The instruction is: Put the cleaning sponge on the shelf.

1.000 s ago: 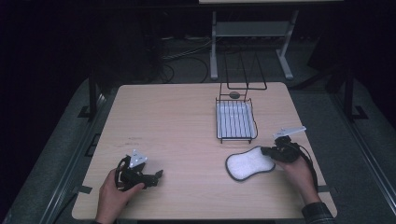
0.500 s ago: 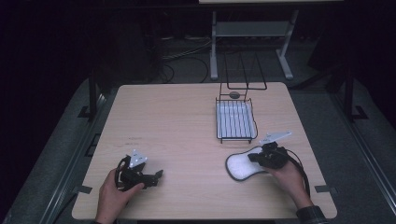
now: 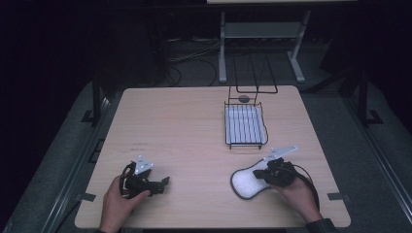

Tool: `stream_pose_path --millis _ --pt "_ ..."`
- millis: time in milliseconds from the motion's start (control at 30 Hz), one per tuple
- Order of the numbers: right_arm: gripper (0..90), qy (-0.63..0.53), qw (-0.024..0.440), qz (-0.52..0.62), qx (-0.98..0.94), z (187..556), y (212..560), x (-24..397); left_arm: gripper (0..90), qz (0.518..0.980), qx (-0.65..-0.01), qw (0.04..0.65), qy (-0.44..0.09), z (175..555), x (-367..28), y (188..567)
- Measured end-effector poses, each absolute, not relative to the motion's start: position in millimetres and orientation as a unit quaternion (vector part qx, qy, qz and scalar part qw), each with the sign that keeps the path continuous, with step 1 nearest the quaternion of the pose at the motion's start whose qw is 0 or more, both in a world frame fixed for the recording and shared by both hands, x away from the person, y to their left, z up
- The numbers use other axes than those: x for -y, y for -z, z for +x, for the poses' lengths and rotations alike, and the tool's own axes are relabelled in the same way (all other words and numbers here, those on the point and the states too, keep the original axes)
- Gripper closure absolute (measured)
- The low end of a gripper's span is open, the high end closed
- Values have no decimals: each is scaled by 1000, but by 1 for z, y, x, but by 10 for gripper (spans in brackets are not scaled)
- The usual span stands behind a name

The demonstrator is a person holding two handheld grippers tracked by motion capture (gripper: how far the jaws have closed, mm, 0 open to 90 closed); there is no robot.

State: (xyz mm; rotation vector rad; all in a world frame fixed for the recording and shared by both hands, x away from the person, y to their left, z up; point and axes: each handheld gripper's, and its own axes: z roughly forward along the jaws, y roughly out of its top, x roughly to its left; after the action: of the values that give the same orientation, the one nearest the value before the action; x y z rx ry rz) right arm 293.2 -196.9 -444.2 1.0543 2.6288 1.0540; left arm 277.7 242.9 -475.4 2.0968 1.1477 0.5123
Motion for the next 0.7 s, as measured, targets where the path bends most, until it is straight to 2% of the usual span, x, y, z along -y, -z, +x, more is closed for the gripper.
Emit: stream_pose_path --millis 333,700 --pt "898 -358 27 311 -880 282 445 173 127 806 -441 341 -197 278 -243 475" --pt "898 -349 49 316 -881 308 449 149 127 805 -442 343 -197 278 -243 475"
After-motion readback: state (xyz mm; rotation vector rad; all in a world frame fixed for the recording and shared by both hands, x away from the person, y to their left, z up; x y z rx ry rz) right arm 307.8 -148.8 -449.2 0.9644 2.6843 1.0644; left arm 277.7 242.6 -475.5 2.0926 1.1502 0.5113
